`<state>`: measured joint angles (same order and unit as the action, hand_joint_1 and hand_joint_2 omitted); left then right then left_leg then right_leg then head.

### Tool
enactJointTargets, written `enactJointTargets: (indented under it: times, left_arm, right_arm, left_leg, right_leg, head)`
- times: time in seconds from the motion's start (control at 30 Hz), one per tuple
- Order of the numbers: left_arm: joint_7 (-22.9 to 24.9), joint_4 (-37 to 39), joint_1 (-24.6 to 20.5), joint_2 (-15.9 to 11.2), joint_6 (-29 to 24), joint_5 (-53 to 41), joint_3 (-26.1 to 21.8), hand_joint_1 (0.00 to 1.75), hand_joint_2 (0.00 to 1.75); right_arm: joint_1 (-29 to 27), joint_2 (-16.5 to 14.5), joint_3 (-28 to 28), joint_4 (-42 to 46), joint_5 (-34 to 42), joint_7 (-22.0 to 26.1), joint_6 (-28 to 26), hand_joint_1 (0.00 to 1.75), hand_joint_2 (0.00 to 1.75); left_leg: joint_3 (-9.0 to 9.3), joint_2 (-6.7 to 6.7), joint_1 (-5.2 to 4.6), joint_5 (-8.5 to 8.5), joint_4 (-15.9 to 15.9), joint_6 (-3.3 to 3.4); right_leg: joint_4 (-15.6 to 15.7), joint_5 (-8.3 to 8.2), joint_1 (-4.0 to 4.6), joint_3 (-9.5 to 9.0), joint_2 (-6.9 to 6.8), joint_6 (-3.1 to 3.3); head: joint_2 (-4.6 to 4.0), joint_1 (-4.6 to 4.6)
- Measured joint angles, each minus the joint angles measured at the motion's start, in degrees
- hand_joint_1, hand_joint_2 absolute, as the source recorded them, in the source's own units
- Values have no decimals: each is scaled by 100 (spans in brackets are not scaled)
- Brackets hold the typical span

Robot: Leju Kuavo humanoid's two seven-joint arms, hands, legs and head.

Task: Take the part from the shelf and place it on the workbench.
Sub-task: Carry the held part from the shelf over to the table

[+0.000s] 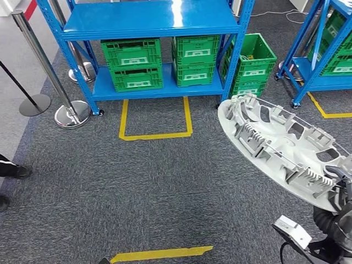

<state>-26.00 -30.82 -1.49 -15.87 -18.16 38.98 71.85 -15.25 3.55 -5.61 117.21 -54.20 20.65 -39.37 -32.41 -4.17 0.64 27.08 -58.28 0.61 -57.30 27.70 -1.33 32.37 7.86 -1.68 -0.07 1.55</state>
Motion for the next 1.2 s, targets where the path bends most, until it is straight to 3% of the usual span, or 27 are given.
enactJointTargets:
  times: [0.03,0.1,0.17,0.23,0.27,0.33,0.4,0.43,0.47,0.53,0.6,0.67,0.73,0.77,0.8,0.83,0.9,0.97,1.03,1.07,1.1,1.17,1.2]
  left_arm:
    - [1,1,-9,5,-1,-1,-1,0,0]
    - [-2,1,-20,18,-4,-3,-4,0,0]
    - [-3,1,-7,26,-6,-2,-7,0,0]
    - [-3,2,13,26,-8,-3,-7,0,0]
    - [-3,3,15,26,-10,-7,-8,0,0]
    - [-2,3,10,32,-15,-29,-17,0,0]
    - [2,3,10,37,-19,-55,-49,0,0]
    - [5,3,14,37,-21,-66,-68,0,0]
    - [9,3,17,37,-21,-74,-85,0,0]
    - [12,3,14,34,-16,-102,-110,0,0]
    - [11,3,7,36,-5,-129,-132,0,0]
    - [11,3,24,35,3,-143,-144,0,0]
    - [14,4,64,28,12,-161,-147,0,0]
    - [15,4,77,27,20,-175,-152,0,0]
    - [15,5,84,27,31,-196,-163,0,0]
    - [14,5,85,28,40,-216,-183,0,0]
    - [13,7,89,27,59,-258,-226,0,0]
    - [8,12,96,27,75,-292,-254,0,0]
    - [-1,17,102,32,88,-320,-274,0,0]
    - [-5,20,99,36,92,-333,-283,0,0]
    - [-8,22,96,39,96,-344,-290,0,0]
    - [-17,25,104,42,104,-356,-302,0,0]
    - [-22,27,119,40,109,-357,-313,0,0]
  right_arm:
    - [-10,6,2,1,0,0,-2,175,175]
    - [-7,22,11,2,1,-1,-4,175,175]
    - [10,34,23,2,5,-4,-5,175,175]
    - [6,37,34,-2,-3,-14,-4,175,175]
    - [0,38,38,-3,-14,-22,-4,175,175]
    - [-4,39,40,-5,-59,-41,-4,175,175]
    - [9,39,42,-1,-102,-39,-4,175,175]
    - [13,40,42,2,-121,-26,-4,175,175]
    - [13,39,40,5,-144,-5,-4,175,175]
    - [3,39,22,13,-202,61,-4,175,175]
    - [5,38,2,30,-255,129,-7,175,175]
    - [16,38,-4,41,-281,169,-9,175,175]
    - [16,37,-11,40,-302,216,-9,175,175]
    - [13,35,-20,41,-315,260,-8,175,175]
    - [12,29,-31,44,-329,319,-8,175,175]
    - [12,19,-46,54,-345,386,-8,175,175]
    - [19,-8,-91,91,-374,523,-8,175,175]
    - [25,-34,-148,147,-393,638,-9,175,175]
    - [17,-58,-201,204,-397,714,-10,175,175]
    - [9,-69,-225,228,-397,740,-10,175,175]
    - [13,-77,-243,249,-400,761,-11,175,175]
    - [27,-92,-262,283,-417,781,-11,175,175]
    - [34,-101,-264,292,-428,782,-12,175,175]
  left_leg:
    - [-2,77,2,-11,17,15]
    - [1,234,20,-40,66,68]
    - [-6,407,16,-46,80,105]
    - [-15,584,1,-44,77,114]
    - [-17,667,-3,-43,76,114]
    - [-11,820,-10,-40,75,108]
    - [4,950,-36,-25,64,80]
    - [10,1012,-52,-21,58,54]
    - [14,1076,-65,-20,51,26]
    - [20,1170,-65,-12,43,-44]
    - [-23,938,-37,138,-119,-111]
    - [-248,577,-13,513,-714,-144]
    - [-534,466,-9,812,-1424,-147]
    - [-590,455,-8,814,-1570,-145]
    - [-548,444,-6,700,-1492,-140]
    - [-417,404,2,504,-1210,-131]
    - [-100,113,43,162,-483,-114]
    - [34,-110,63,97,-127,-100]
    - [29,-13,47,115,-95,-62]
    - [28,66,45,103,-81,-32]
    - [27,149,47,91,-66,6]
    - [20,325,39,83,-49,64]
    - [13,416,28,86,-49,83]
  right_leg:
    - [-7,0,-9,39,5,-38]
    - [-231,149,11,187,-248,-92]
    - [-879,496,24,496,-607,-128]
    - [-1494,731,17,772,-733,-159]
    - [-1558,709,16,785,-760,-167]
    - [-1050,410,22,473,-854,-152]
    - [-273,159,63,30,-1130,-97]
    - [-42,110,88,-98,-1228,-60]
    - [51,109,111,-138,-1266,-24]
    - [65,72,113,-107,-1126,53]
    - [88,20,84,-100,-993,124]
    - [98,-17,67,-104,-858,173]
    - [89,-32,69,-90,-693,191]
    - [82,-35,70,-87,-605,192]
    - [72,-36,68,-86,-517,190]
    - [58,-35,65,-88,-431,185]
    - [0,-20,65,-56,-269,150]
    - [-60,-23,54,34,-120,76]
    - [-70,-53,23,131,17,-7]
    - [-93,-44,20,175,-32,-39]
    - [-192,16,28,246,-170,-66]
    - [-744,319,51,515,-572,-102]
    - [-1151,512,52,703,-693,-117]
  head:
    - [0,1]
    - [0,31]
    - [0,63]
    - [0,67]
    - [0,69]
    - [0,69]
    - [0,68]
    - [0,61]
    - [0,58]
    - [0,49]
    - [0,37]
    - [0,14]
    - [0,4]
    - [0,3]
    - [0,4]
    - [0,3]
    - [0,6]
    - [0,10]
    - [0,9]
    - [0,14]
    - [0,32]
    - [0,69]
    - [0,83]
